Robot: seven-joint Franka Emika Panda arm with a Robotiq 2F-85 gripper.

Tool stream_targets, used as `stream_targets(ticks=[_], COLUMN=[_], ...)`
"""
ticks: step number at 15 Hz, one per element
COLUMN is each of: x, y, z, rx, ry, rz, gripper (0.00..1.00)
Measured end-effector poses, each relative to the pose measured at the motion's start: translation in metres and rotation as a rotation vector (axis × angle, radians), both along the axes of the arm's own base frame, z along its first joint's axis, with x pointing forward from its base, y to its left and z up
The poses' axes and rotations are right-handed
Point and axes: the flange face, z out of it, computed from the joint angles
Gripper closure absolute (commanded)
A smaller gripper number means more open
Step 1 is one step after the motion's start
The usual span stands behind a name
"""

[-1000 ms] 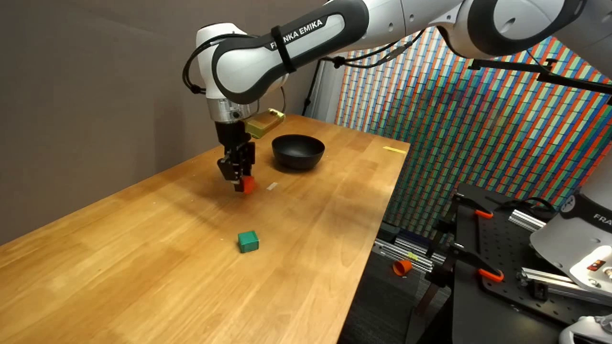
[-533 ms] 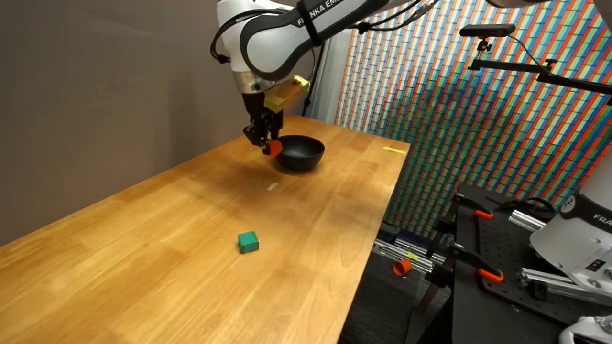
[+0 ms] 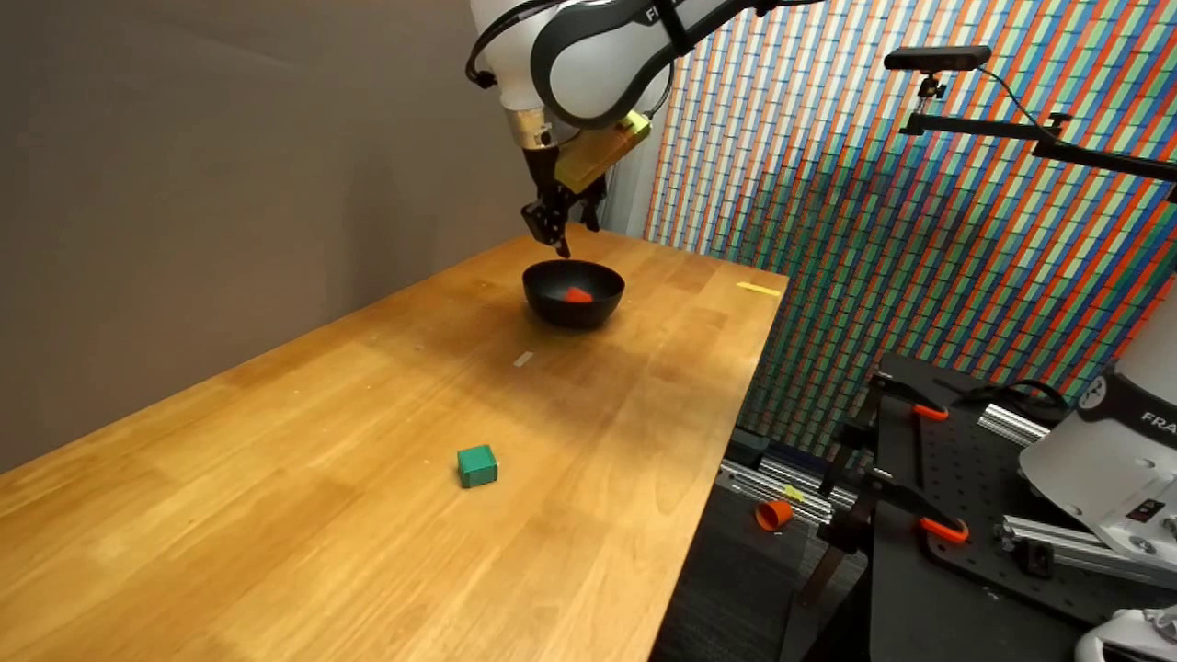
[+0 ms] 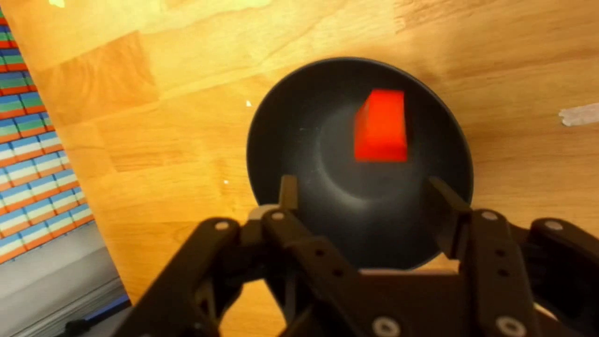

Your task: Place the blocks in the bowl

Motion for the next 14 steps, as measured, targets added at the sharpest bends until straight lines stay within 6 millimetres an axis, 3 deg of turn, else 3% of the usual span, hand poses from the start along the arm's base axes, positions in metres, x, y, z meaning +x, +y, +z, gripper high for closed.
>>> stream_targets(ticks=[3,5,14], x=[-0.013,-0.019,-0.059], y=[0.001,0.014,0.115], z=[-0.007,-0.012,-0.038], rx=[0.026,0.115,0.563], ry=[0.002,0.007,0.118], rz=[-0.015,0.000,0.107], gripper=[0.00,0.00,0.00])
